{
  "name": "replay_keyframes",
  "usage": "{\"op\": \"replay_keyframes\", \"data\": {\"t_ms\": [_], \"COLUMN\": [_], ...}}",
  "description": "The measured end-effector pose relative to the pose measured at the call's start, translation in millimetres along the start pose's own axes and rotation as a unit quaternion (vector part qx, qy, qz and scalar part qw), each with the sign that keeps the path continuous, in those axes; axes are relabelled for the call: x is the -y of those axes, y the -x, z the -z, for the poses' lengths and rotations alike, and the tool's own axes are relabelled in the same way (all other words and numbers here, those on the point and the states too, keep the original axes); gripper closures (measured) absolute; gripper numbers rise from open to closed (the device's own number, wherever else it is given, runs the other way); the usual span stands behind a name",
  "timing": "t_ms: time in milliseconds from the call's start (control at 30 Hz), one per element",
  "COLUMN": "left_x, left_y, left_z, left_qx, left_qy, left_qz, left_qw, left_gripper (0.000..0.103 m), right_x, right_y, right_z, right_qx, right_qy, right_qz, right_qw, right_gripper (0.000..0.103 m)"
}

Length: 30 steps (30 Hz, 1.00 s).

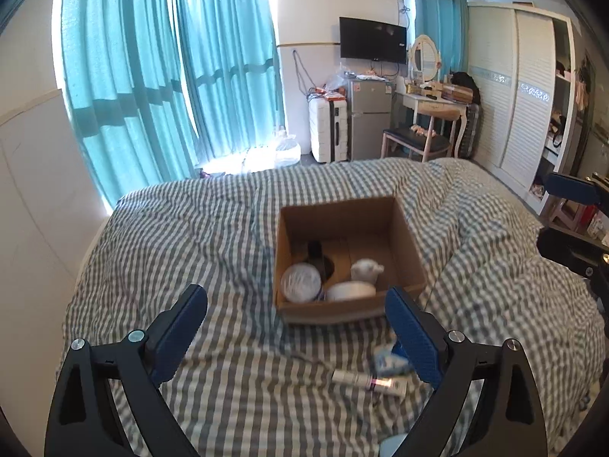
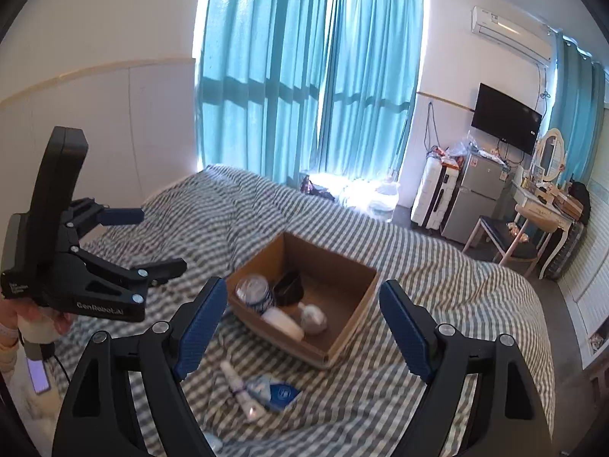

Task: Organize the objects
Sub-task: 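Withdraw both tools and grasp the white plastic bottle with the right tool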

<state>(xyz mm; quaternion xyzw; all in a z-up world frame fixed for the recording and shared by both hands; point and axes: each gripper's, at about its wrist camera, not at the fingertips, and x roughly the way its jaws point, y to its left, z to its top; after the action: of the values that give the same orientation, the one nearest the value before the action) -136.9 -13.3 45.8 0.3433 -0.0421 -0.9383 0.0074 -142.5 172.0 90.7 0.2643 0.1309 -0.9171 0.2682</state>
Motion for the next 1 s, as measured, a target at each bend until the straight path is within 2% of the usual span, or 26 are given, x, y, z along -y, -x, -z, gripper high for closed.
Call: {"op": "replay_keyframes", "data": {"t_ms": [100, 233, 333, 433, 500, 633, 700, 900, 1000], "left_x": [3, 5, 5, 14, 20, 21, 20, -4, -18], "left_y": [-2, -12, -17, -26, -33, -34, -32, -26, -24], "left_z": [34, 78, 111, 137, 151, 172, 178, 187, 192], "left_qx": [-0.007, -0.032, -0.042, -0.069, -0.085, -0.101, -0.102, -0.108, -0.110], "left_qy": [0.006, 0.029, 0.051, 0.037, 0.020, 0.016, 0.012, 0.019, 0.038], "left_qz": [-0.018, -0.015, -0.012, -0.003, -0.012, -0.009, -0.020, -0.056, -0.058], "left_qw": [0.9998, 0.9990, 0.9977, 0.9969, 0.9961, 0.9948, 0.9945, 0.9923, 0.9916], "left_gripper": [0.006, 0.006, 0.006, 0.006, 0.006, 0.006, 0.006, 0.006, 0.006], "right_x": [-12, -37, -50, -59, -65, -75, -80, -106, -122], "right_y": [-1, -17, -38, -55, -67, -83, -91, -114, -118], "right_z": [43, 101, 141, 165, 173, 179, 180, 184, 193], "right_qx": [-0.019, -0.055, -0.099, -0.133, -0.153, -0.174, -0.181, -0.223, -0.252], "right_qy": [-0.003, 0.015, 0.005, -0.003, 0.004, 0.030, 0.043, 0.090, 0.124], "right_qz": [-0.013, -0.026, -0.072, -0.106, -0.122, -0.146, -0.168, -0.242, -0.267], "right_qw": [1.000, 0.998, 0.992, 0.985, 0.981, 0.973, 0.968, 0.940, 0.922], "right_gripper": [0.021, 0.021, 0.021, 0.021, 0.021, 0.021, 0.021, 0.026, 0.028]}}
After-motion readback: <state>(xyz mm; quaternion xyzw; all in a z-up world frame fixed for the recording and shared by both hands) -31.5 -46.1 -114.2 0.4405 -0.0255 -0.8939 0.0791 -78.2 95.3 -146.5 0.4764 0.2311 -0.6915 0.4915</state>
